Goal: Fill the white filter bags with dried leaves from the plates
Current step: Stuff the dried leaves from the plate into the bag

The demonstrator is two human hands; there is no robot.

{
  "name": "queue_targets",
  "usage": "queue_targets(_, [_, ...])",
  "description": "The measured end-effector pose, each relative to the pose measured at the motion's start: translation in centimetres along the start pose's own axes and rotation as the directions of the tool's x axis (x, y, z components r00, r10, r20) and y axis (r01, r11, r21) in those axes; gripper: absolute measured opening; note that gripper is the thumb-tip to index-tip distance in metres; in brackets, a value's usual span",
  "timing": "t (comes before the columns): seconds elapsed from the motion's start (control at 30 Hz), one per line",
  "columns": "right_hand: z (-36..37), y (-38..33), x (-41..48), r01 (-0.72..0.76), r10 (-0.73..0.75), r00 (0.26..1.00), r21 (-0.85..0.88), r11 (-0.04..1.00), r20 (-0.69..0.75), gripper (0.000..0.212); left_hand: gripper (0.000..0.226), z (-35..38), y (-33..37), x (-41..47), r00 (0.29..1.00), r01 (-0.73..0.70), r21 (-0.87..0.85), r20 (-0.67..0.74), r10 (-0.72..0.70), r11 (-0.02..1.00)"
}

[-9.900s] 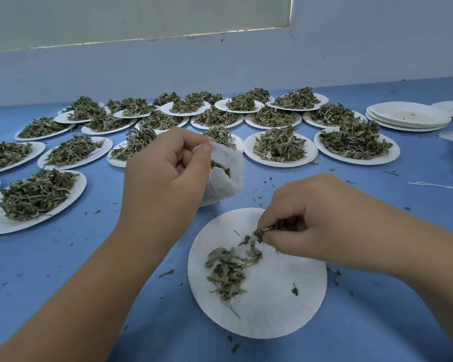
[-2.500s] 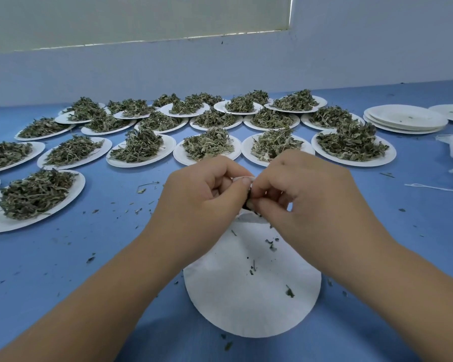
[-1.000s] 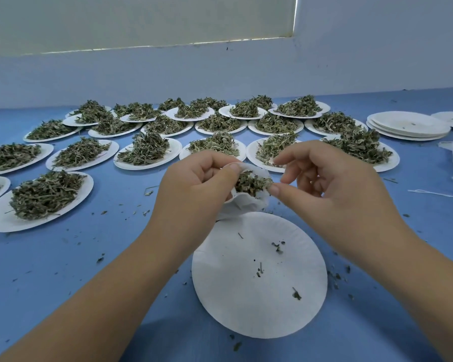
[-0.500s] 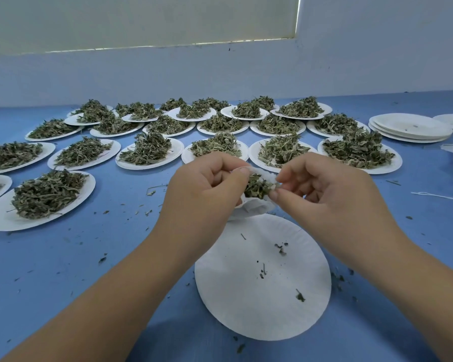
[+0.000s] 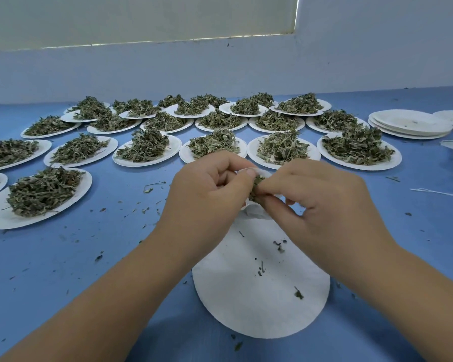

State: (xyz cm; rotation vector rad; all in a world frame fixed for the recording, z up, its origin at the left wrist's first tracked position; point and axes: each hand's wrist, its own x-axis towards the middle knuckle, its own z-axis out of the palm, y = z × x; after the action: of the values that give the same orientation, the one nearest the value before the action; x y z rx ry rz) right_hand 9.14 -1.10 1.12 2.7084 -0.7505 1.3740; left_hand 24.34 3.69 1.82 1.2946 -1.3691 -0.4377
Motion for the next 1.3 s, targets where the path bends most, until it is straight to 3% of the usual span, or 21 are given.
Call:
queue_targets(0.27, [-0.5, 0.3, -0.2, 0.027, -0.035, 0.993, 0.076, 0.997, 0.109, 0.029, 0.015, -0.2, -0.2, 0.4, 0.998, 0.048, -0.111, -0.022, -0.051, 0.993])
queue_targets(0.43, [-1.2, 0.5, 0.0, 0.071, -0.074, 0.995, 0.05, 0.996, 0.067, 0.032, 0.015, -0.8, -0.2, 0.6, 0.991, 0.107, -0.197, -0.052, -0.12, 0.975])
queue_targets(0.6, [-1.2, 0.6, 0.2, 0.167, -0.156, 0.955, -0.027, 0.986, 0.251, 0.038, 0.019, -0.9, 0.2, 0.6, 0.988, 0.134, -0.277, -0.041, -0.151, 0.951])
queue_targets(0.87, [-0.7, 0.2, 0.0, 0.167, -0.109, 0.917, -0.119, 0.979, 0.385, 0.044, 0.013, -0.9, 0.6, 0.5, 0.973, 0.209, -0.376, -0.008, -0.229, 0.903])
queue_targets(1.1, [0.0, -0.6, 0.2, 0.179, -0.118, 0.909, -0.12, 0.977, 0.4, 0.032, 0.014, -0.8, 0.5, 0.4, 0.975, 0.222, -0.298, 0.05, -0.218, 0.928])
queue_targets(1.3, [0.0, -1.0, 0.3, 0.162, -0.09, 0.887, -0.123, 0.979, 0.453, 0.038, 0.013, -0.6, 0.3, 0.3, 0.984, 0.177, -0.184, 0.059, -0.169, 0.967])
